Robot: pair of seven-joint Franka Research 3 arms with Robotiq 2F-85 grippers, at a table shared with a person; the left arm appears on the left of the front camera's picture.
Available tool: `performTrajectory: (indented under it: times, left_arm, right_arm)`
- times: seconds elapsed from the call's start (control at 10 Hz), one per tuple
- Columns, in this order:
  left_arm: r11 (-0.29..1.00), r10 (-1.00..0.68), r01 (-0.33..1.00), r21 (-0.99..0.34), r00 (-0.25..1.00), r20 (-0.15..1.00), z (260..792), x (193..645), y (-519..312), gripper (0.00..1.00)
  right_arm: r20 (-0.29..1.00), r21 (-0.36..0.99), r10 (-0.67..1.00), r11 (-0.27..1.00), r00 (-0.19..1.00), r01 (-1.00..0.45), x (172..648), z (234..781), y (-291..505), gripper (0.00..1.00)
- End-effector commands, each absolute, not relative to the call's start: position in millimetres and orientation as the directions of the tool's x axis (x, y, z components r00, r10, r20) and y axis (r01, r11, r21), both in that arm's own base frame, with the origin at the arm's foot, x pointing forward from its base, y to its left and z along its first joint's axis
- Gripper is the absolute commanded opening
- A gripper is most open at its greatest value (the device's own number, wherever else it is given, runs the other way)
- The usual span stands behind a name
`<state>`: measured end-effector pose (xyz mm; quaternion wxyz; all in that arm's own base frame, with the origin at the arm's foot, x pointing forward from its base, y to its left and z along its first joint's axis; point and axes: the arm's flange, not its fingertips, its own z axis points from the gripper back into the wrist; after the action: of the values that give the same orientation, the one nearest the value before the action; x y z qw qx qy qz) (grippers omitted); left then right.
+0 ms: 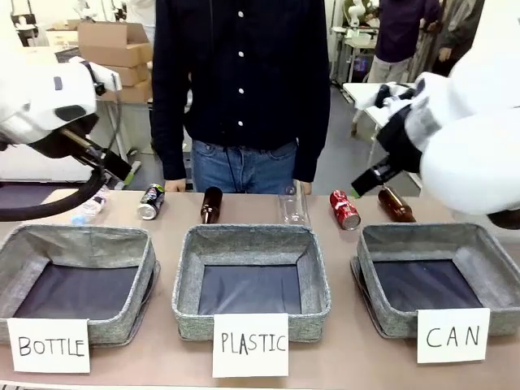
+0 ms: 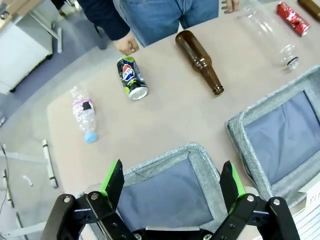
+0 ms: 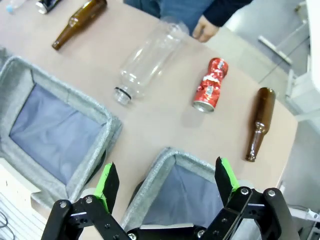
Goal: Sort the can waste into the basket.
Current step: Pick up the can waste from the table and place it in the right Fabric basket.
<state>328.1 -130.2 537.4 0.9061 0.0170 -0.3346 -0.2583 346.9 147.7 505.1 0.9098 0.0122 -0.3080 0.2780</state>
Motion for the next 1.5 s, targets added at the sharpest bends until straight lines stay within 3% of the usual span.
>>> performTrajectory:
  times: [0.0,0.1,0.2,0.3,0.4,0.5,0.7,1.0,1.1,1.2,1.3,1.4]
  left_arm:
    - [0.866,-0.478,0.458,0.2,0.645,0.596,534,332,-130,1.0]
    - [0.753,-0.581,0.656,0.054,0.624,0.524,525,336,-139,1.0]
    - [0.669,-0.602,0.734,-0.121,0.63,0.491,523,337,-125,1.0]
    - [0.513,-0.612,0.785,-0.346,0.617,0.494,521,339,-96,1.0]
    - [0.429,-0.544,0.742,-0.515,0.667,0.509,515,344,-70,1.0]
    - [0.396,-0.451,0.678,-0.62,0.731,0.512,505,349,-52,1.0]
    - [0.278,-0.271,0.611,-0.741,0.79,0.55,490,351,-31,1.0]
    - [0.176,-0.022,0.569,-0.803,0.818,0.575,485,348,1,1.0]
    - [0.236,0.032,0.528,-0.816,0.835,0.55,485,350,0,1.0]
    - [0.34,0.011,0.493,-0.801,0.849,0.528,484,352,-5,1.0]
    - [0.179,-0.007,0.539,-0.823,0.838,0.546,482,351,15,1.0]
    - [0.179,-0.007,0.539,-0.823,0.838,0.546,482,351,15,1.0]
  right_arm:
    - [0.565,-0.148,0.499,0.845,0.657,-0.514,351,500,149,1.0]
    - [0.565,-0.109,0.459,0.866,0.686,-0.489,346,496,146,1.0]
    - [0.588,0.046,0.302,0.914,0.751,-0.403,338,504,124,1.0]
    - [0.543,0.373,0.093,0.864,0.834,-0.339,325,516,86,1.0]
    - [0.463,0.593,0.016,0.738,0.886,-0.322,315,523,56,1.0]
    - [0.458,0.725,-0.034,0.593,0.888,-0.351,311,525,29,1.0]
    - [0.422,0.825,-0.112,0.459,0.9,-0.33,315,516,-2,1.0]
    - [0.403,0.851,-0.174,0.432,0.898,-0.298,322,508,-11,1.0]
    - [0.412,0.828,-0.199,0.489,0.889,-0.274,325,505,-10,1.0]
    - [0.39,0.863,-0.173,0.412,0.905,-0.293,321,522,-23,1.0]
    - [0.39,0.863,-0.173,0.412,0.905,-0.293,321,522,-23,1.0]
    - [0.39,0.863,-0.173,0.412,0.905,-0.293,321,522,-23,1.0]
